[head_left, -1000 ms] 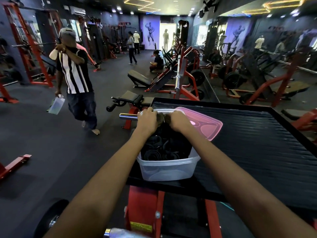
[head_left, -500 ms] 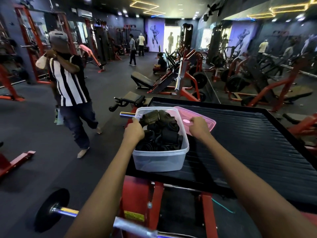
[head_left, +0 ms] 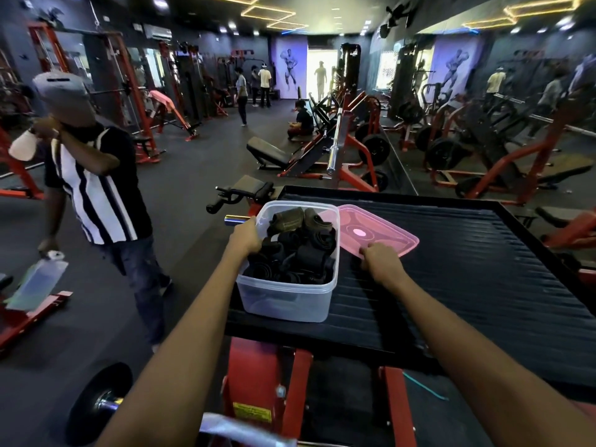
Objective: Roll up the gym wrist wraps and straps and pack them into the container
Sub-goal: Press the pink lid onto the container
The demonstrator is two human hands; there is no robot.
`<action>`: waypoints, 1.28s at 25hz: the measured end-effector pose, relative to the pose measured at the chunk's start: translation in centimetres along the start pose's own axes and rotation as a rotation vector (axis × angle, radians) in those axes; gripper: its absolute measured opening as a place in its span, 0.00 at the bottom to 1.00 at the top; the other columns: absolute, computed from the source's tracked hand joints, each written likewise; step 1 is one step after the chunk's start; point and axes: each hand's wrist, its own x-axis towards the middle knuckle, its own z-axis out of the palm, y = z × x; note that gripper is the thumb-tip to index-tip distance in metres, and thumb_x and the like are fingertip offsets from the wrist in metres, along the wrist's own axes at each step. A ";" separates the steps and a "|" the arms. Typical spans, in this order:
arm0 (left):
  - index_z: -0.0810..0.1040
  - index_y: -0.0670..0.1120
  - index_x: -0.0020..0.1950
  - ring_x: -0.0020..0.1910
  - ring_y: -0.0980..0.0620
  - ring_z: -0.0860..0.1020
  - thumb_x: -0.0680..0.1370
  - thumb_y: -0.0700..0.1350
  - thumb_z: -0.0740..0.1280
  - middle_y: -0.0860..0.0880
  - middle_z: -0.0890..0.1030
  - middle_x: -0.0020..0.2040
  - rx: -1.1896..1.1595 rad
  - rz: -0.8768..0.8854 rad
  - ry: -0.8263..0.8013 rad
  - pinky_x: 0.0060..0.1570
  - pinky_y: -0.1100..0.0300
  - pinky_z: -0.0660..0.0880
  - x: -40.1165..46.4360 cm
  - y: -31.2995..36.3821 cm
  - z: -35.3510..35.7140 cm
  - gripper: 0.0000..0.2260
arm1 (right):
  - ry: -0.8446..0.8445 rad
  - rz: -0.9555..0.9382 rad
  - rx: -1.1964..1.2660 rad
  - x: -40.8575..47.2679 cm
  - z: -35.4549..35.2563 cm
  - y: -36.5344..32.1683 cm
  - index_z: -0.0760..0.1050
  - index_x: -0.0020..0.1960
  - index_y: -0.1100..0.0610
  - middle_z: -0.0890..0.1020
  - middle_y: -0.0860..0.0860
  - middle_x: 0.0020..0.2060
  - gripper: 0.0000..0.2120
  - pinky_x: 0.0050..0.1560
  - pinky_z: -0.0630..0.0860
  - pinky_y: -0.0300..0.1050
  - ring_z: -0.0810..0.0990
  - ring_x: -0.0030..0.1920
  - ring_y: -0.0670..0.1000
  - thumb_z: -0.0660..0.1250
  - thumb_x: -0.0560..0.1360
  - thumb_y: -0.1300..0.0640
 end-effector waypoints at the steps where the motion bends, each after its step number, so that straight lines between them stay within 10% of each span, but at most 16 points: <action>1: 0.68 0.40 0.67 0.63 0.36 0.72 0.77 0.39 0.61 0.35 0.74 0.64 -0.017 -0.006 -0.001 0.60 0.49 0.69 0.1 -0.1 0.0 0.18 | 0.043 0.003 0.000 0.0 -0.2 0.1 0.75 0.55 0.63 0.77 0.61 0.54 0.11 0.54 0.70 0.52 0.76 0.54 0.60 0.60 0.76 0.60; 9: 0.73 0.40 0.62 0.61 0.36 0.73 0.79 0.43 0.60 0.36 0.76 0.61 -0.185 -0.043 0.075 0.57 0.51 0.69 -0.7 0.7 0.5 0.14 | 0.696 0.237 0.507 1.1 -9.4 -2.6 0.71 0.62 0.65 0.75 0.61 0.54 0.13 0.49 0.73 0.56 0.75 0.52 0.61 0.57 0.79 0.64; 18: 0.71 0.48 0.38 0.47 0.48 0.70 0.82 0.44 0.53 0.43 0.74 0.45 -0.558 0.055 0.302 0.46 0.58 0.64 -2.1 2.4 -0.9 0.13 | 0.893 0.409 1.225 0.1 -16.1 -5.3 0.69 0.68 0.63 0.77 0.60 0.61 0.18 0.63 0.69 0.41 0.75 0.61 0.55 0.57 0.79 0.64; 22: 0.73 0.50 0.48 0.40 0.50 0.77 0.82 0.58 0.48 0.48 0.80 0.42 -1.109 -0.075 0.018 0.40 0.59 0.74 -2.6 4.5 -2.2 0.18 | 0.664 0.632 1.606 0.1 -15.9 -6.3 0.73 0.41 0.58 0.73 0.51 0.33 0.11 0.29 0.67 0.34 0.71 0.36 0.50 0.55 0.74 0.70; 25: 0.75 0.42 0.54 0.29 0.53 0.81 0.83 0.48 0.53 0.47 0.82 0.35 -1.242 -0.119 -0.131 0.28 0.63 0.77 -3.1 4.6 -2.9 0.14 | 0.411 0.724 1.624 -1.3 -13.0 -8.4 0.66 0.31 0.59 0.68 0.50 0.30 0.13 0.29 0.63 0.41 0.66 0.33 0.49 0.56 0.72 0.70; 32: 0.71 0.33 0.63 0.53 0.40 0.78 0.80 0.41 0.58 0.35 0.76 0.61 -0.525 -0.050 -0.020 0.56 0.48 0.75 -2.5 1.5 -2.9 0.16 | 0.167 0.646 1.412 -3.2 -10.7 -9.3 0.66 0.63 0.65 0.75 0.60 0.60 0.20 0.45 0.71 0.47 0.77 0.54 0.58 0.60 0.75 0.55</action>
